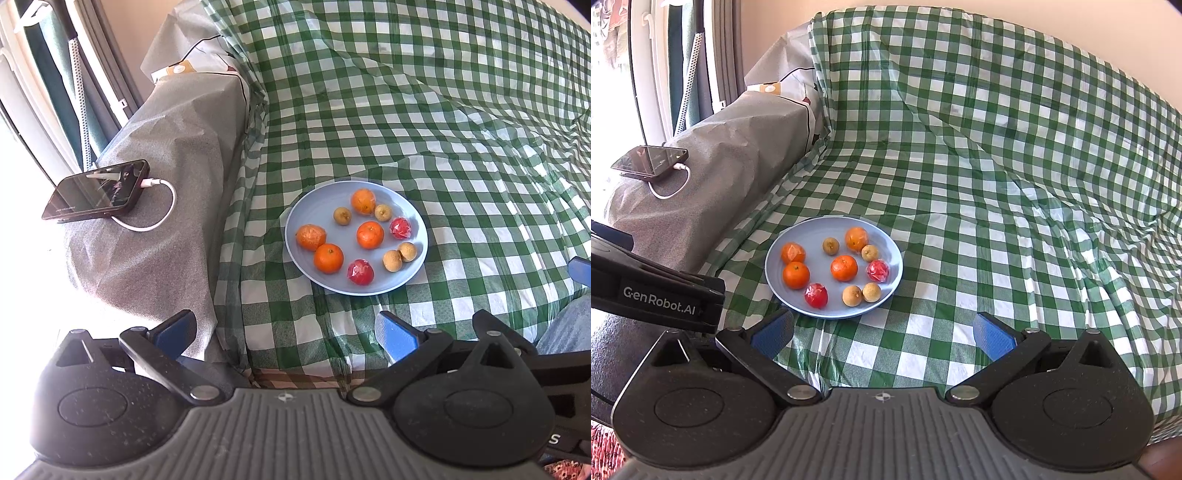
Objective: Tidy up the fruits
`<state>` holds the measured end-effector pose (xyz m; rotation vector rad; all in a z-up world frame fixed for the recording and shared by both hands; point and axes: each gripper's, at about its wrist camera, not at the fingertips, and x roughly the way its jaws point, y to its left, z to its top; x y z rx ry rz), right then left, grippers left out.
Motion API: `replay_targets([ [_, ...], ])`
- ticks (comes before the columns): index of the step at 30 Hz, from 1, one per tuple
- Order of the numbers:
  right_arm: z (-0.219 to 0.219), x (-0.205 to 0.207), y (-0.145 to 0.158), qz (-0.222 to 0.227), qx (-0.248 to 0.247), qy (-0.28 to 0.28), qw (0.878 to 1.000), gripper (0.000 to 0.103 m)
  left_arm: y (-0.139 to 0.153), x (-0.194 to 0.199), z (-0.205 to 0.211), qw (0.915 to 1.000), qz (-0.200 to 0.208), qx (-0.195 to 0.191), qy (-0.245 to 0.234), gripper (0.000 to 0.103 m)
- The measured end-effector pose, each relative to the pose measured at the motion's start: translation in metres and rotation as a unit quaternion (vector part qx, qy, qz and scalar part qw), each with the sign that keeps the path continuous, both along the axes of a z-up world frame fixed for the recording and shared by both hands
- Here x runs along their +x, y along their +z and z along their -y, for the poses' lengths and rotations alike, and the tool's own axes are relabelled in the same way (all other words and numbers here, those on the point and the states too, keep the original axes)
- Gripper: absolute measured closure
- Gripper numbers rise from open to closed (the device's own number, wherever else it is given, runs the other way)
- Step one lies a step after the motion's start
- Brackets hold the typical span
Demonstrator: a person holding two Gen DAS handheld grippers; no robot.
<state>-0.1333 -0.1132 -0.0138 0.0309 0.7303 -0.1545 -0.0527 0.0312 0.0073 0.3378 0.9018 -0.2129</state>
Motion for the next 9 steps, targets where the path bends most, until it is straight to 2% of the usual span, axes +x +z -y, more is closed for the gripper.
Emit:
replay_targets([
  [9, -0.0003, 0.0002, 0.0002, 0.0, 0.0, 0.001, 1.0, 0.001, -0.0024, 0.0001, 0.0007, 1.0, -0.001, 0.002, 0.006, 0.0],
])
